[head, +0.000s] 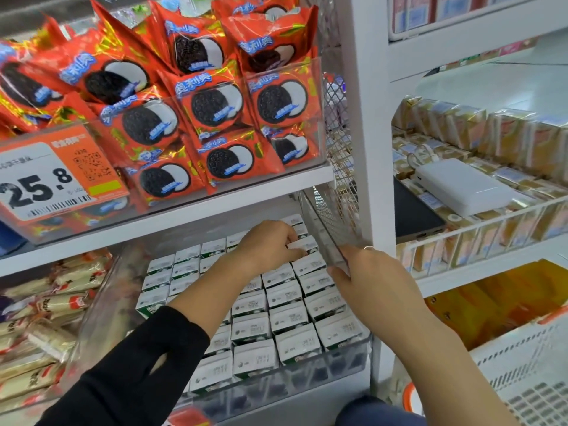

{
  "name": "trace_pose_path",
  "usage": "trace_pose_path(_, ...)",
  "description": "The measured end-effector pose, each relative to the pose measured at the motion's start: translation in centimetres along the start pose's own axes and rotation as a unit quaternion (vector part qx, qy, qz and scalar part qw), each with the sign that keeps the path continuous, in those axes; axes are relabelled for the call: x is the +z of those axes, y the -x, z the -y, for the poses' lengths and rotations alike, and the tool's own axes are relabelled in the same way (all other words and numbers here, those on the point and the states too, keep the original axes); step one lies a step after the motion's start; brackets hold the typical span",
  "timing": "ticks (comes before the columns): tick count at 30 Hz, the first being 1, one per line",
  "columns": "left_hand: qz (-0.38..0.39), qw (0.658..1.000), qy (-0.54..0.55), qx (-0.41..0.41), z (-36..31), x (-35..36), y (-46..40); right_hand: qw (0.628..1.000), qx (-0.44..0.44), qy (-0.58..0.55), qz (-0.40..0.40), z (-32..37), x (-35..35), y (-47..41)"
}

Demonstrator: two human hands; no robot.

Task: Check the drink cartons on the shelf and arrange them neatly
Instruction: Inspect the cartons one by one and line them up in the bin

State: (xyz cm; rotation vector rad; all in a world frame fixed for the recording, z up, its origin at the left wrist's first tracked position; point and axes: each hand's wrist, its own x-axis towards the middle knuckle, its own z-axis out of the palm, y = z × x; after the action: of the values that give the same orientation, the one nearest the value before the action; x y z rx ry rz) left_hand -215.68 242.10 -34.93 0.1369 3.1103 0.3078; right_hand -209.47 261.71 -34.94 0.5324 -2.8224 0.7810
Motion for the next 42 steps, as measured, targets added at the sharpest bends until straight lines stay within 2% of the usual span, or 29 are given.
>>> trace_pose_path(2,-0.041,0.998,0.045,0.01,0.4,0.2,0.6,1.0,-0.005,0.0,-0.003,0.0,0.0,0.2)
trace_pose_path(5,-0.15,0.983,0.107,0.021,0.9,-0.2,1.8,0.999,0.002,0.002,-0.033,0.2,-0.2,0.4)
trace_pose_path(8,-0.226,0.941,0.25,-0.01,0.8,-0.9,4.0,0.986,-0.011,-0.066,-0.151,0.9,-0.7,0.5)
trace_pose_path(10,-0.231,0.895,0.378,-0.05,0.4,-0.9,5.8,0.97,-0.024,-0.144,-0.197,1.6,-0.9,0.5)
trace_pose_path(14,-0.203,0.757,0.609,-0.124,-0.4,-0.2,9.9,0.971,-0.06,-0.182,-0.144,2.8,0.3,0.8)
trace_pose_path(17,-0.193,0.69,0.685,-0.132,-0.6,-0.2,13.1,0.967,-0.103,-0.192,-0.129,4.1,1.0,1.4)
trace_pose_path(20,-0.209,0.646,0.721,-0.138,-0.4,-0.7,15.1,0.967,-0.136,-0.204,-0.072,5.0,1.8,2.0)
trace_pose_path(23,-0.211,0.636,0.731,-0.129,0.0,-0.8,16.1,0.969,-0.163,-0.169,-0.074,5.9,2.6,2.4)
trace_pose_path(27,-0.206,0.654,0.722,-0.095,0.9,-0.8,16.9,0.961,-0.182,-0.154,-0.14,6.7,3.4,2.4)
trace_pose_path(36,-0.168,0.669,0.722,-0.05,2.3,-0.8,18.2,0.947,-0.229,-0.137,-0.178,7.2,4.1,2.4)
trace_pose_path(42,-0.182,0.693,0.696,-0.035,2.0,-1.1,18.4,0.947,-0.212,-0.179,-0.163,7.3,4.2,2.4)
